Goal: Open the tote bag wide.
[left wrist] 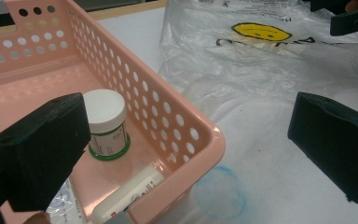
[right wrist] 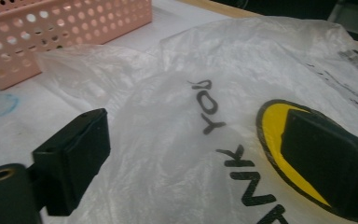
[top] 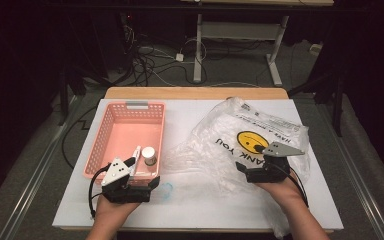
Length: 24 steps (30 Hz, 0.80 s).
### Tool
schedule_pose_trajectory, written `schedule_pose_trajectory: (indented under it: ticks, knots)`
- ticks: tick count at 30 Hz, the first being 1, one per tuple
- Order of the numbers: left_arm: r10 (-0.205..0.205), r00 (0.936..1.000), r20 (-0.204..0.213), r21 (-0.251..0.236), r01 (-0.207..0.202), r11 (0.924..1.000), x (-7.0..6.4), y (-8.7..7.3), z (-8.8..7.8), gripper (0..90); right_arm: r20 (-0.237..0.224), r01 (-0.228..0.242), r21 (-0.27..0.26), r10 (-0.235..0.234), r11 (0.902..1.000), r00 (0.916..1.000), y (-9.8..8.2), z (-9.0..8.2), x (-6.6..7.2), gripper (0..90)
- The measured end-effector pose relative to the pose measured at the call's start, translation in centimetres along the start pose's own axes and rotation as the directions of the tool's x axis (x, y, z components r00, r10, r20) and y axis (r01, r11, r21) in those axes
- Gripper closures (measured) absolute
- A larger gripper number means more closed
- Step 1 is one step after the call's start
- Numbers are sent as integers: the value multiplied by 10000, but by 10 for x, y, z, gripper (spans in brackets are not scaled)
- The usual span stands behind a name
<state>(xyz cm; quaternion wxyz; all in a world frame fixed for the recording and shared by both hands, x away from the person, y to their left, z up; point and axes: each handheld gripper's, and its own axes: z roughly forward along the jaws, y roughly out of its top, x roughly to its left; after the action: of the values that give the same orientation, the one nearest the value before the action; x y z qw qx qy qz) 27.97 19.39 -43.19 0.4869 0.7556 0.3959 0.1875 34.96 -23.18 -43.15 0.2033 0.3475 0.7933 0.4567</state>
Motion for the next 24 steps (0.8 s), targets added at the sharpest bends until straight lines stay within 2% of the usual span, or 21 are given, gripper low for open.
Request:
schedule_pose_trajectory:
  ticks: [4, 12, 24]
  knots:
    - [46, 10000, -44, 34, -45, 10000, -1, -2, -2, 0, -505, 66, 12, -65, 10000, 9987, -2, -1, 4, 223]
    - [15, 10000, -56, 77, -15, 10000, -2, -3, -3, 0, -1049, 124, 338, -88, 9994, 9944, -8, 0, 8, 317]
    - [18, 10000, -6, 115, -18, 9999, -2, -4, -2, 0, -1384, 911, 1215, -741, 9884, 9876, -17, 8, 20, 457]
